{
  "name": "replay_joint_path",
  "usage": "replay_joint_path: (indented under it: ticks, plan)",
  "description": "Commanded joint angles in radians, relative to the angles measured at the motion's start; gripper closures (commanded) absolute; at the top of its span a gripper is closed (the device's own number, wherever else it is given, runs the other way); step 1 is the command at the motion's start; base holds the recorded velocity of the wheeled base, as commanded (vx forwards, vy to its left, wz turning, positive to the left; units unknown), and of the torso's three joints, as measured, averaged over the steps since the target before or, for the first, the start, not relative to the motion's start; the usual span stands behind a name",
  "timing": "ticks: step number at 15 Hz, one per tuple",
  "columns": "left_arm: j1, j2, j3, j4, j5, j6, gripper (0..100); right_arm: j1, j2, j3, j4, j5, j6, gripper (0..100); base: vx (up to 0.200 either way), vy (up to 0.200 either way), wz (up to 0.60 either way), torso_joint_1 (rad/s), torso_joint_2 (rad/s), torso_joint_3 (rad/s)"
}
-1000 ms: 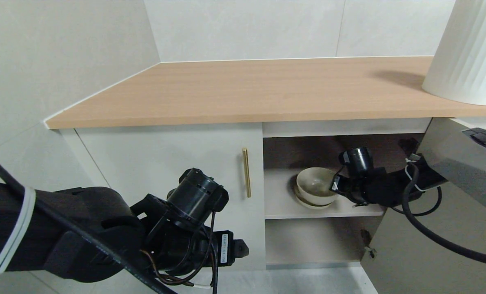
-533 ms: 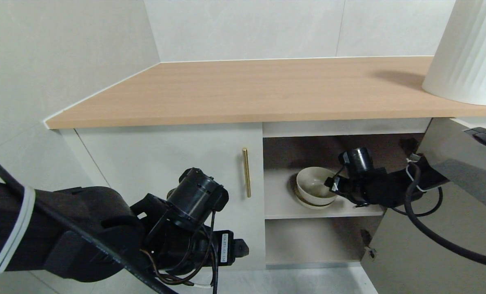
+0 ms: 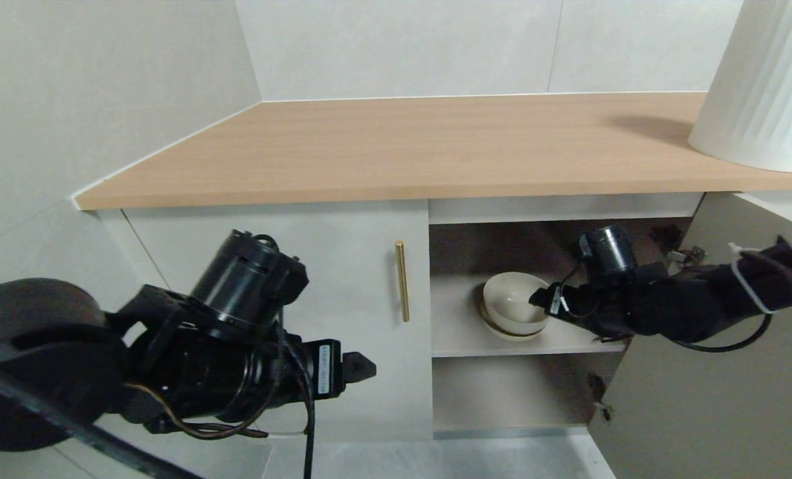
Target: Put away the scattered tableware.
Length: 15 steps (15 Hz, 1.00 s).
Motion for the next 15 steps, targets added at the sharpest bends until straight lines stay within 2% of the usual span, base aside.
replay_joint_path:
  ticks: [1,3,6,8,10,15]
  plan:
    - [0.071,-0.113,0.01,0.032,0.022,0.069,0,0.067,-0.344,0.099,0.193,0.075,-0.02,0,0.0,0.0,0.0,0.0,0.0,0.0]
    - [0.074,-0.17,0.029,0.034,0.087,0.068,0,0.115,-0.445,0.102,0.316,0.087,-0.044,0,0.0,0.0,0.0,0.0,0.0,0.0]
    - [0.074,-0.221,0.067,0.032,0.088,0.068,0,0.153,-0.508,0.113,0.394,0.084,-0.07,0,0.0,0.0,0.0,0.0,0.0,0.0]
    - [0.074,-0.21,0.073,0.029,0.088,0.069,0,0.164,-0.514,0.139,0.399,0.083,-0.1,0,0.0,0.0,0.0,0.0,0.0,0.0]
    - [0.068,-0.183,0.064,0.026,0.091,0.069,0,0.19,-0.511,0.162,0.397,0.078,-0.106,0,-0.2,0.0,0.0,-0.002,0.0,0.0]
    - [0.064,-0.169,0.065,0.028,0.09,0.068,0,0.19,-0.509,0.17,0.397,0.078,-0.112,0,-0.2,0.0,0.0,-0.001,0.0,0.0]
